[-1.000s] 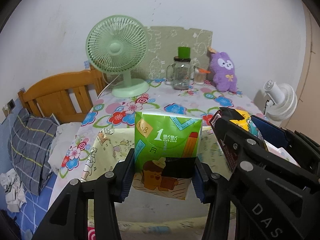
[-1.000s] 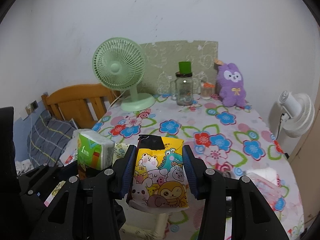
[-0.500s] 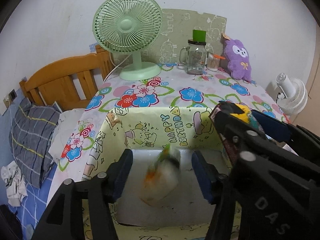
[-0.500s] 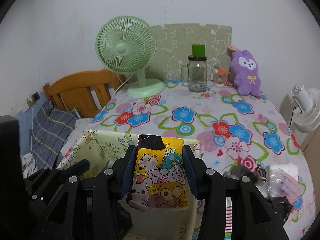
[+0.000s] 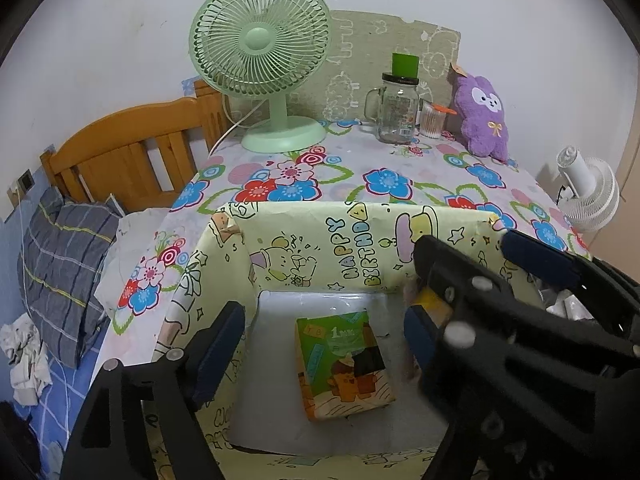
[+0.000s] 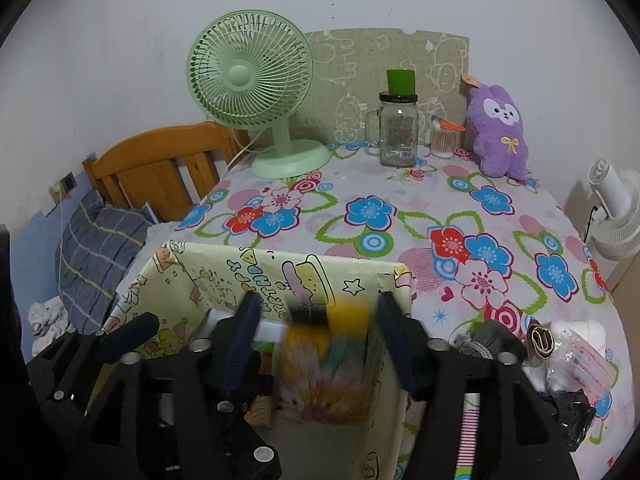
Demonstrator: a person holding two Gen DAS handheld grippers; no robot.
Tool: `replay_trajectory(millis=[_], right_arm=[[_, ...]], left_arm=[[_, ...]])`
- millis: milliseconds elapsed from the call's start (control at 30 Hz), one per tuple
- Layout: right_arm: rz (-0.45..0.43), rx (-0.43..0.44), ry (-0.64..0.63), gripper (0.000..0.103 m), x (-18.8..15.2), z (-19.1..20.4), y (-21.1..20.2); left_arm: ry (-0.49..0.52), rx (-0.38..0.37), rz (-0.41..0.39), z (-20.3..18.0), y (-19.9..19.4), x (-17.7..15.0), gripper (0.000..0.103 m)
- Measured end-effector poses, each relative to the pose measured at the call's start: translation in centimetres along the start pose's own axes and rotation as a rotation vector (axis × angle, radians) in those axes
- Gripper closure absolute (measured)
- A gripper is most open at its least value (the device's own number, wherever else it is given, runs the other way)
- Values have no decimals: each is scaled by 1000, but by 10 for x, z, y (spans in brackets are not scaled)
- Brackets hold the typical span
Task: Organize soft objects
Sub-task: 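Open the left tool over the box while the right tool lowers and releases its pack beside it, then withdraw both tools from the box back toward the remaining items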
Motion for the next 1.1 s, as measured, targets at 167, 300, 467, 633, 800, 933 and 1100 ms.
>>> replay_trajectory(millis=[167, 300, 467, 633, 800, 933, 1100], right_arm=[[-42, -16, -21, 21, 0, -1, -11], [-53, -19, -15, 17, 1, -4, -17], [-69, -29, -20, 11, 2, -8, -28], [-94, -23, -11, 10, 2, -13, -41], [-117, -25, -5, 7, 1, -20, -53], [-133, -27, -6, 7, 1, -26, -63], [-152, -31, -2, 7, 0, -34, -75]], left_arm=[[-11, 4, -16, 0, -5, 2, 16], [-4, 8, -34, -4, -12, 3, 15], [6, 11, -59, -10, -22, 3, 11], [13, 16, -86, -17, -33, 4, 8], [23, 19, -108, -26, -42, 3, 6], [29, 18, -122, -33, -50, 3, 5], [39, 14, -141, -43, -59, 2, 5]])
Point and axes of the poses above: each gripper's, at about its wrist camera, not at the fingertips, and y roughly the way its jaws point, z to its left, x to its top, the point moved 4 cm from there along y, roughly the way its jaws point, and after that the axes turned 1 degree about -y, right-handed, at the moved point
